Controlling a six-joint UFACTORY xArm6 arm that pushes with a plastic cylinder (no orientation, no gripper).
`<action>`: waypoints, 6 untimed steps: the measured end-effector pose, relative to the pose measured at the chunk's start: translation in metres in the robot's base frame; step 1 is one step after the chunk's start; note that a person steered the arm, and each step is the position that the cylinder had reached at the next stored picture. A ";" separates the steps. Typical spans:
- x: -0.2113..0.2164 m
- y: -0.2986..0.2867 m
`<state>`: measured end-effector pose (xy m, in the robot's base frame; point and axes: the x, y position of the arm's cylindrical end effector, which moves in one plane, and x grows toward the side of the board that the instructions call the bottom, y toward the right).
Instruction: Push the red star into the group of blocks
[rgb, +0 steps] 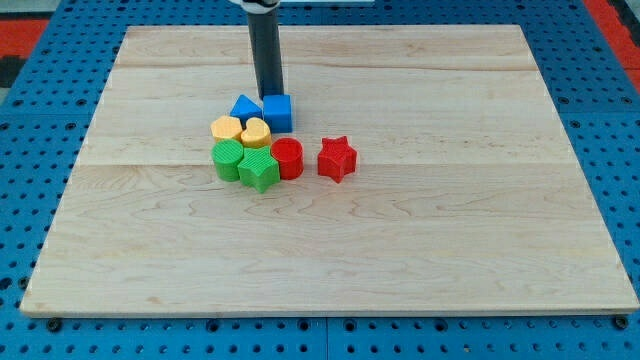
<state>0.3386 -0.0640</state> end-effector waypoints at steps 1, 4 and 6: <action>0.001 0.024; 0.086 0.186; 0.118 0.137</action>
